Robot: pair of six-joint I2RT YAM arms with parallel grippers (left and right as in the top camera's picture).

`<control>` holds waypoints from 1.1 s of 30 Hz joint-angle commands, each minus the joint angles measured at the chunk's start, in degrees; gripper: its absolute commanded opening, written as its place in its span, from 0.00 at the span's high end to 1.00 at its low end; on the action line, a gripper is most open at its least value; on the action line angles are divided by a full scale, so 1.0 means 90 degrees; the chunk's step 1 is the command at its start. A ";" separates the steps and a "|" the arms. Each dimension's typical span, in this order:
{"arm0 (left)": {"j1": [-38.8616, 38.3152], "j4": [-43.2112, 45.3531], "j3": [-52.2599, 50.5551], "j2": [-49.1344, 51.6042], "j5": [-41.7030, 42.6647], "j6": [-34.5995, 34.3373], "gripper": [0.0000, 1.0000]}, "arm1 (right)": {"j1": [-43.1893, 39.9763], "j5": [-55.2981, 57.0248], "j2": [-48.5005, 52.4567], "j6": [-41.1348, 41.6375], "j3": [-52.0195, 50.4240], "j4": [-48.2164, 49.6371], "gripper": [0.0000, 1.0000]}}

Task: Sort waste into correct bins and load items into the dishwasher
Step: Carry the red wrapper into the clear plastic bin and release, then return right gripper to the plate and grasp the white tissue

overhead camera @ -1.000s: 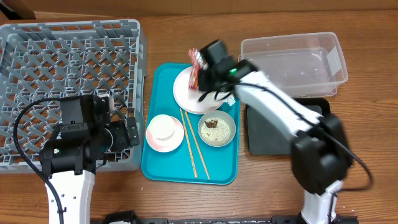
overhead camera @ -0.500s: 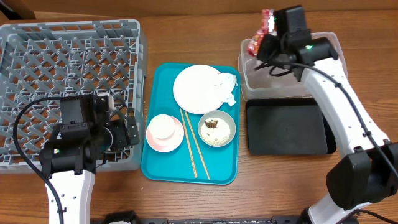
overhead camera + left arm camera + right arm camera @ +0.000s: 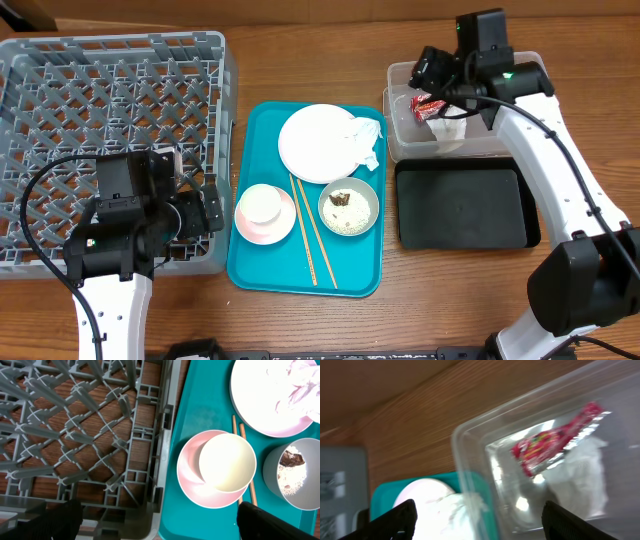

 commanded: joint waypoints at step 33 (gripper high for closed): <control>0.0029 0.0027 0.0160 0.0032 0.0002 -0.0044 0.00 | 0.2181 0.0340 0.2331 -0.0160 -0.0022 0.0333 0.29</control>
